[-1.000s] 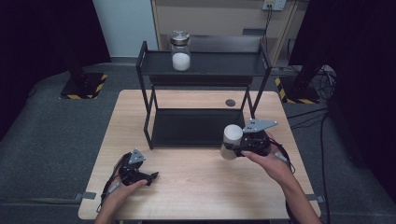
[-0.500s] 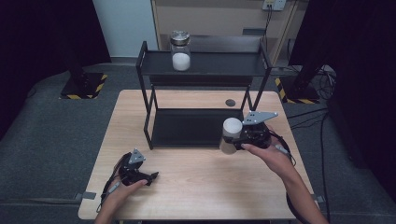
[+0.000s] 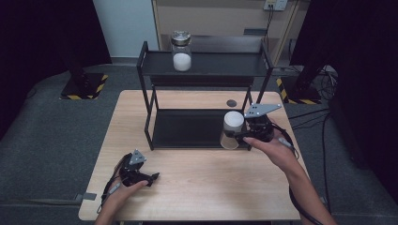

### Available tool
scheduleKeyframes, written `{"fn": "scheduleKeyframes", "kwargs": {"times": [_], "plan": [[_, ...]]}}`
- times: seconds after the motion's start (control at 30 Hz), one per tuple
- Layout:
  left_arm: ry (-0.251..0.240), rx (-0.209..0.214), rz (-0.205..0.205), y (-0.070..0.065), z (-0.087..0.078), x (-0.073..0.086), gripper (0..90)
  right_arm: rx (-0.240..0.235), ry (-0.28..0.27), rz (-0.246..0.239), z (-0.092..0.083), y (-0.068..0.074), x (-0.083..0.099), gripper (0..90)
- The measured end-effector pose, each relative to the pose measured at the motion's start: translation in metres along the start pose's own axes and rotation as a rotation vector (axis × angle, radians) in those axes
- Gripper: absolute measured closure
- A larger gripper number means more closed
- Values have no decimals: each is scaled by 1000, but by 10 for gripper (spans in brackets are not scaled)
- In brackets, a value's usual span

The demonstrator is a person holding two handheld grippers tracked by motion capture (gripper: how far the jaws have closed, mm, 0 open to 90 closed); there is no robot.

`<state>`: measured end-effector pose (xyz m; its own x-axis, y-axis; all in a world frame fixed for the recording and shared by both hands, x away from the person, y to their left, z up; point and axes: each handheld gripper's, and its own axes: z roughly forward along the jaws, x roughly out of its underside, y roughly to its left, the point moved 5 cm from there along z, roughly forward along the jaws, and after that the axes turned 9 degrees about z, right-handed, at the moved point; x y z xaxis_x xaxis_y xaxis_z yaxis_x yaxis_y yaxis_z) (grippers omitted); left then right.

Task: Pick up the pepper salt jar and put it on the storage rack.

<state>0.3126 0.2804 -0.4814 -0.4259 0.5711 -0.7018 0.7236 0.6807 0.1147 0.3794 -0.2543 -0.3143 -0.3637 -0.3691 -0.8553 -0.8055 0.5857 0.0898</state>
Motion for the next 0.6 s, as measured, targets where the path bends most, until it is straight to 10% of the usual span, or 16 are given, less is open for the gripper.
{"fn": "scheduleKeyframes", "kwargs": {"times": [0.6], "plan": [[1,-1,0,0,0,0,0,-9,7,-10,-6,0,-22,353]]}}
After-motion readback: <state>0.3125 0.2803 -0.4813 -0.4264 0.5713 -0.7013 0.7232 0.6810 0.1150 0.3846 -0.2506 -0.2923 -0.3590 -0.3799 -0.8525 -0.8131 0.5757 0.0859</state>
